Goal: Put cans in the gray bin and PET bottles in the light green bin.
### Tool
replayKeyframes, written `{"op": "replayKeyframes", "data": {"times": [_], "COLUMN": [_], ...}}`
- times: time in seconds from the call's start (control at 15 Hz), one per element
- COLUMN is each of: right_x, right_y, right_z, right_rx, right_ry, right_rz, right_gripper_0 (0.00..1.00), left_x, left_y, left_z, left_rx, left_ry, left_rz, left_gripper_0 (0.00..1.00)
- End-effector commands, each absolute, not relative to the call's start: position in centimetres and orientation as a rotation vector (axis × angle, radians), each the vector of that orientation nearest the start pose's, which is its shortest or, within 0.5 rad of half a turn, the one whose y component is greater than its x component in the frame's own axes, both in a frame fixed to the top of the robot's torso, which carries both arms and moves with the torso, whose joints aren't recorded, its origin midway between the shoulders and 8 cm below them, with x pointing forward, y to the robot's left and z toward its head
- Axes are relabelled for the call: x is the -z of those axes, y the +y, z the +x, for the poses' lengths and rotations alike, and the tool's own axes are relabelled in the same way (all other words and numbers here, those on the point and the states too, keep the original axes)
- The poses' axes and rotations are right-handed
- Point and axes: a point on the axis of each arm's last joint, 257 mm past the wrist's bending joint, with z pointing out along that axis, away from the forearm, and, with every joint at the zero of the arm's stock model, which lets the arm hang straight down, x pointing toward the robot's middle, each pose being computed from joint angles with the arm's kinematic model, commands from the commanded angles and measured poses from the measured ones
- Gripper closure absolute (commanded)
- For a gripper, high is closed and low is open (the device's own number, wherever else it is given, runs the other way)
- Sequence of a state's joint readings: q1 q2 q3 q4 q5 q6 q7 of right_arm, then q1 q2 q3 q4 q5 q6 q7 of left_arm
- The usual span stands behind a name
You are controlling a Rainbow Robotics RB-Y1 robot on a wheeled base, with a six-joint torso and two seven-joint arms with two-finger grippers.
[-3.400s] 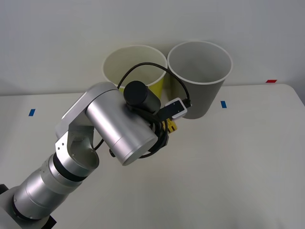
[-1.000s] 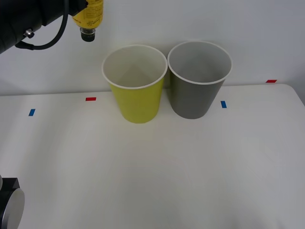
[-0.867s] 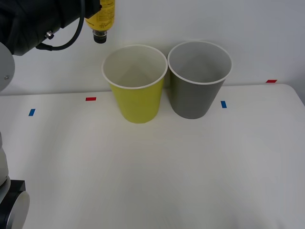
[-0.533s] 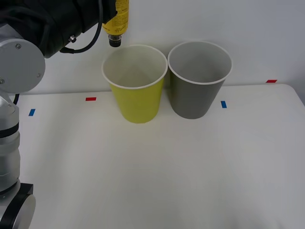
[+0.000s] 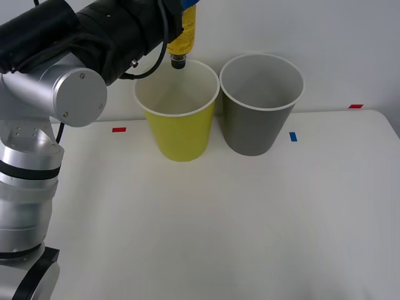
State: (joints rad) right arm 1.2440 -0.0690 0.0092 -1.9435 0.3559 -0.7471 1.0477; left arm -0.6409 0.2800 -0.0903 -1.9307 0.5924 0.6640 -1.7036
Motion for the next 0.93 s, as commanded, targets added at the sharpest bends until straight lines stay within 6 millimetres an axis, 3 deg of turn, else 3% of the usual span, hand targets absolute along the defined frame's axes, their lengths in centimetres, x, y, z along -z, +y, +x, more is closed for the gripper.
{"op": "replayKeyframes", "data": {"times": [0.07,0.8,0.93], "right_x": [28.5,28.5,28.5], "right_y": [-29.0,-29.0,-29.0], "right_z": [15.3,15.3,15.3], "right_rx": [0.010,0.010,0.010], "right_ry": [1.697,1.697,1.697], "right_rz": [0.080,0.080,0.080], "right_gripper_0": [0.00,0.00,0.00], "left_x": [-10.9,-10.6,-10.6], "left_y": [3.7,5.0,5.3], "left_z": [57.1,58.0,58.1], "left_rx": [0.404,0.348,0.343], "left_ry": [1.278,1.289,1.291], "left_rz": [0.466,0.452,0.447], "left_gripper_0": [1.00,1.00,0.20]}}
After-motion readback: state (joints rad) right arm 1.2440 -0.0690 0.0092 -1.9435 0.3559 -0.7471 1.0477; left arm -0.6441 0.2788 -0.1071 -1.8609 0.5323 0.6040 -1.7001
